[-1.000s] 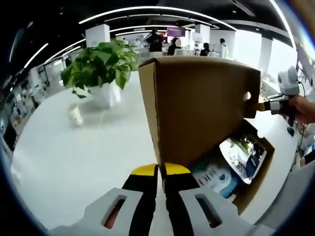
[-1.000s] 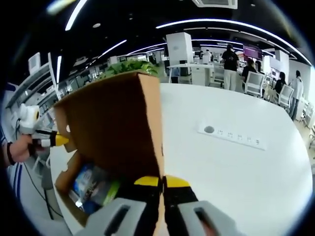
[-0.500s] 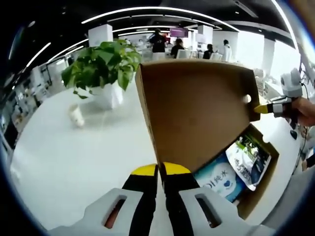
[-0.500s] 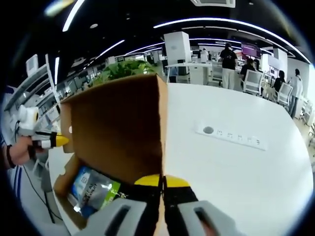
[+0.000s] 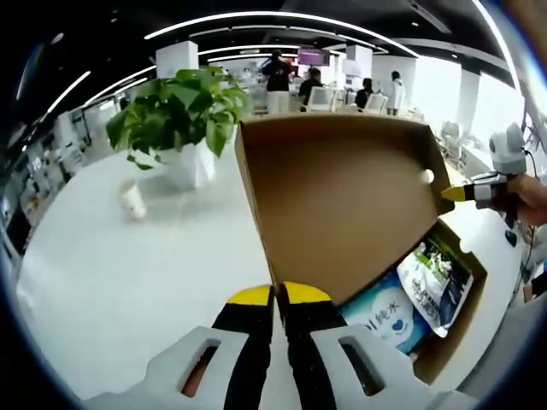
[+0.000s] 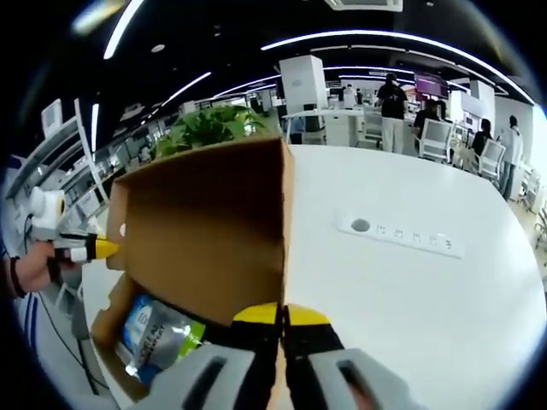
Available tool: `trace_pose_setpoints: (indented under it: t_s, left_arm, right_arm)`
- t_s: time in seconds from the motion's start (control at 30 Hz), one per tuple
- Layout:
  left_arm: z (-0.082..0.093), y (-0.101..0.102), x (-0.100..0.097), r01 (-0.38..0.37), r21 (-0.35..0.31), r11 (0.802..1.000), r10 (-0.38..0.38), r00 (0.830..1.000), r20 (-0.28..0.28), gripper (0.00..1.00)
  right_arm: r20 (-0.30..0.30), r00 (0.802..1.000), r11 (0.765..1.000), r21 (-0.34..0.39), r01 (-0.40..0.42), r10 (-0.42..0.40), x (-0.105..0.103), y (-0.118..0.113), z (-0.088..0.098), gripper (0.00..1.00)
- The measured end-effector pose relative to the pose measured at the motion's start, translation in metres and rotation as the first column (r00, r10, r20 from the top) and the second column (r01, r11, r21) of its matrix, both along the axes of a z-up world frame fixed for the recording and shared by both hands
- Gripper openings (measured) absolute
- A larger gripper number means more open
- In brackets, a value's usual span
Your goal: Operate the shoe box by opening the lid, removing the specified soft item, and placing it in the target area until the item is outside and the box remains undamaged.
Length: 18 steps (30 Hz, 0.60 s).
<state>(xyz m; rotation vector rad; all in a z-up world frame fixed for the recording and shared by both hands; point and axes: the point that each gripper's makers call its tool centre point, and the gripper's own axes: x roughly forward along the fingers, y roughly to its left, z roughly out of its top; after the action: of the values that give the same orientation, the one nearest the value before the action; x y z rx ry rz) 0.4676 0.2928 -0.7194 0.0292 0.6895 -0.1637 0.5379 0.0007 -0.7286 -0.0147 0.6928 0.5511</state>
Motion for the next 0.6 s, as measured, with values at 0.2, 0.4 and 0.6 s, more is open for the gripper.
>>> trace_pose_setpoints:
  t_s: [0.2, 0.4, 0.6]
  left_arm:
    - [-0.003, 0.002, 0.006, -0.001, -0.003, 1.0, 0.001, 1.0, -0.004, 0.01]
    - [-0.006, 0.003, 0.011, -0.011, -0.007, 1.0, 0.011, 1.0, -0.008, 0.01]
    - [-0.009, 0.003, 0.014, -0.013, -0.008, 1.0, 0.013, 1.0, -0.016, 0.02]
  right_arm:
    - [-0.008, 1.0, 1.0, 0.005, 0.006, -0.006, -0.001, 0.002, -0.001, 0.0]
    - [-0.019, 1.0, 1.0, 0.016, 0.018, -0.018, -0.001, 0.003, -0.002, 0.0]
    - [-0.027, 0.999, 0.999, 0.017, 0.029, -0.029, 0.0, 0.004, -0.005, 0.0]
